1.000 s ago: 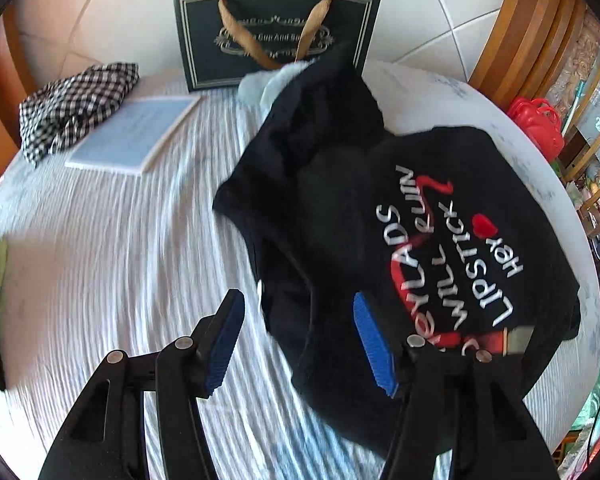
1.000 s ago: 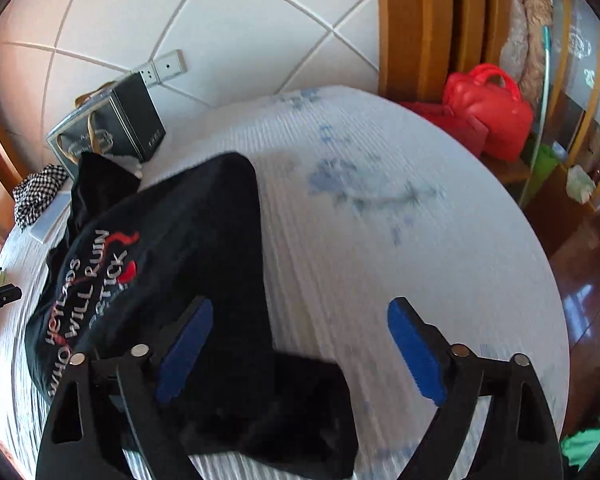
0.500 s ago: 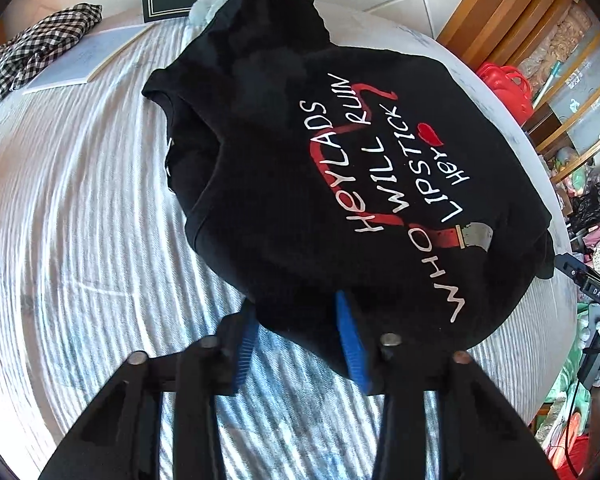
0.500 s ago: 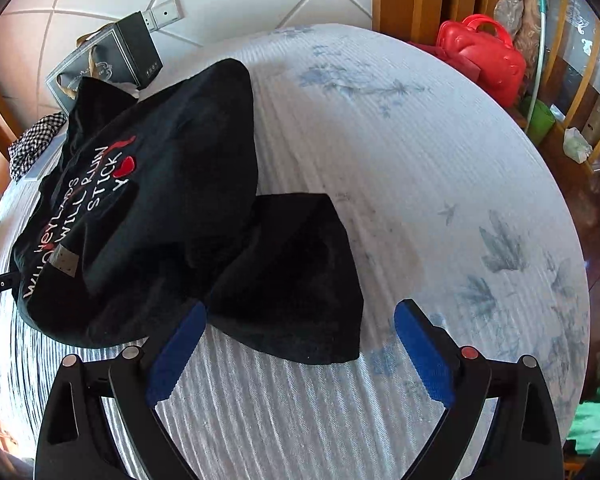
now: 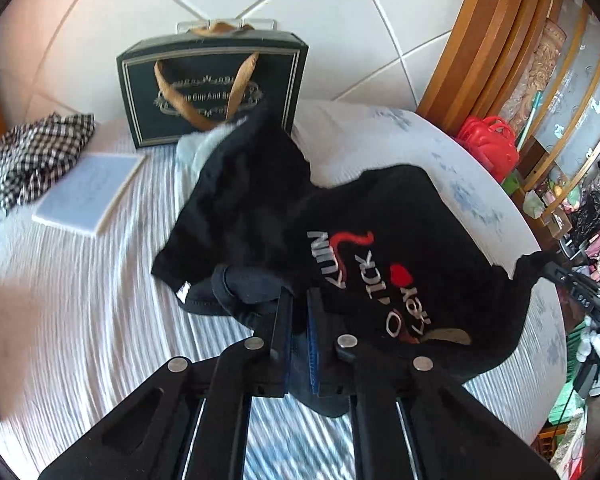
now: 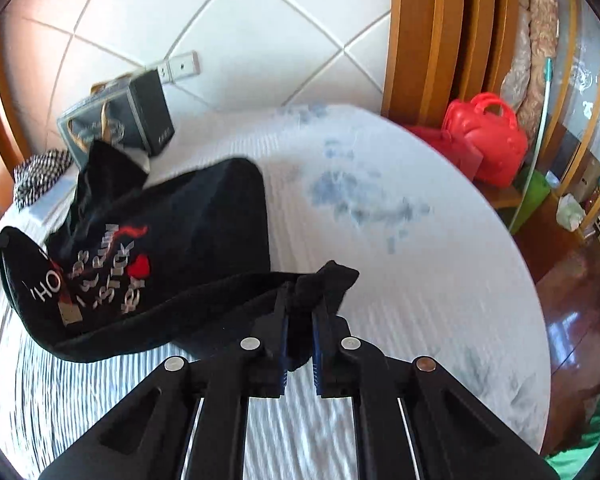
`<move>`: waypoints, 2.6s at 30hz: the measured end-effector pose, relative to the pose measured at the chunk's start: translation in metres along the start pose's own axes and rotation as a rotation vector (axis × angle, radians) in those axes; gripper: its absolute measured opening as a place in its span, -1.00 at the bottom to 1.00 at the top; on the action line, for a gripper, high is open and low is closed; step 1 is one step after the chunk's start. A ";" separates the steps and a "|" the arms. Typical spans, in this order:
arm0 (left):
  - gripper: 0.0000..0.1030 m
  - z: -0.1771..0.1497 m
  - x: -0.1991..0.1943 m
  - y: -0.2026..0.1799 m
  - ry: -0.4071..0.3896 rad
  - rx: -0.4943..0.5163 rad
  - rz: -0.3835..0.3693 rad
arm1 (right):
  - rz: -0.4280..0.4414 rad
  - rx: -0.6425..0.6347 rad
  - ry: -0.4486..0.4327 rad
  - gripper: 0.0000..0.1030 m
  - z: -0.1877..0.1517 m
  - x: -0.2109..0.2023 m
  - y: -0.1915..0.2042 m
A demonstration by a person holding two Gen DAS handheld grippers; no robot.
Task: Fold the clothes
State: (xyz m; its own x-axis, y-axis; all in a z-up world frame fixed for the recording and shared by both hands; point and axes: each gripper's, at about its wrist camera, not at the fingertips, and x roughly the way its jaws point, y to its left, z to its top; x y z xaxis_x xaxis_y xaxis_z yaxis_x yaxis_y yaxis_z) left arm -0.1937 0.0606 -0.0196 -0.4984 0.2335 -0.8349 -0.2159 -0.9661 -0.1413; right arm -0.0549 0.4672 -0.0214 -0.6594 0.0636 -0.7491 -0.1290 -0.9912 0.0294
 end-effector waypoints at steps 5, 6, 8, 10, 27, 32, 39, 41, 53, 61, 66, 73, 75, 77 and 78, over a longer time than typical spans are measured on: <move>0.12 0.079 0.024 -0.001 -0.037 0.041 0.072 | -0.071 0.067 -0.048 -0.11 0.071 0.029 -0.014; 0.12 0.095 0.029 -0.001 -0.044 0.049 0.086 | -0.097 0.075 -0.034 0.08 0.079 0.038 -0.017; 0.12 0.091 0.033 -0.001 -0.032 0.077 0.086 | -0.086 0.081 -0.020 0.11 0.083 0.048 -0.018; 0.12 0.080 0.034 0.000 -0.022 0.105 0.078 | -0.074 0.085 -0.005 0.11 0.080 0.054 -0.020; 0.10 -0.029 0.101 -0.017 0.133 0.166 0.107 | -0.064 0.106 0.186 0.40 0.005 0.071 -0.051; -0.84 -0.025 0.109 -0.020 0.131 0.130 0.114 | -0.006 0.127 0.204 0.55 0.010 0.098 -0.055; -0.87 0.002 0.064 0.001 0.025 0.035 0.116 | 0.007 0.083 0.279 0.56 0.023 0.151 -0.034; -0.87 0.010 0.044 0.011 -0.009 -0.009 0.117 | 0.015 0.030 0.257 -0.79 0.026 0.145 -0.019; -0.86 -0.028 -0.081 0.054 -0.127 -0.111 0.159 | 0.090 -0.070 -0.077 -0.82 0.033 -0.019 -0.002; -0.86 -0.092 -0.115 0.078 -0.101 -0.071 0.106 | -0.006 -0.131 -0.149 -0.83 -0.029 -0.113 0.025; -0.86 -0.122 -0.130 0.101 -0.061 -0.040 0.083 | -0.061 -0.200 -0.117 -0.83 -0.060 -0.151 0.040; -0.44 -0.164 -0.095 0.123 0.094 0.002 0.137 | -0.041 -0.111 0.052 -0.83 -0.124 -0.142 0.044; -0.19 -0.162 -0.099 0.126 0.077 -0.009 0.122 | -0.034 -0.069 0.067 -0.83 -0.131 -0.136 0.045; -0.07 -0.155 -0.106 0.126 0.043 -0.008 0.110 | -0.013 -0.032 0.071 -0.81 -0.131 -0.129 0.046; -0.02 -0.148 -0.110 0.124 0.025 -0.005 0.105 | -0.007 -0.020 0.070 -0.81 -0.129 -0.125 0.047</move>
State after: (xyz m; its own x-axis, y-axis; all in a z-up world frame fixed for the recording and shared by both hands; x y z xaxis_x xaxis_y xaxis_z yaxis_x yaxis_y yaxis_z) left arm -0.0415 -0.1013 -0.0242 -0.4970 0.1286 -0.8582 -0.1593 -0.9857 -0.0555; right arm 0.1175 0.3981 -0.0118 -0.6049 0.0629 -0.7938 -0.1178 -0.9930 0.0110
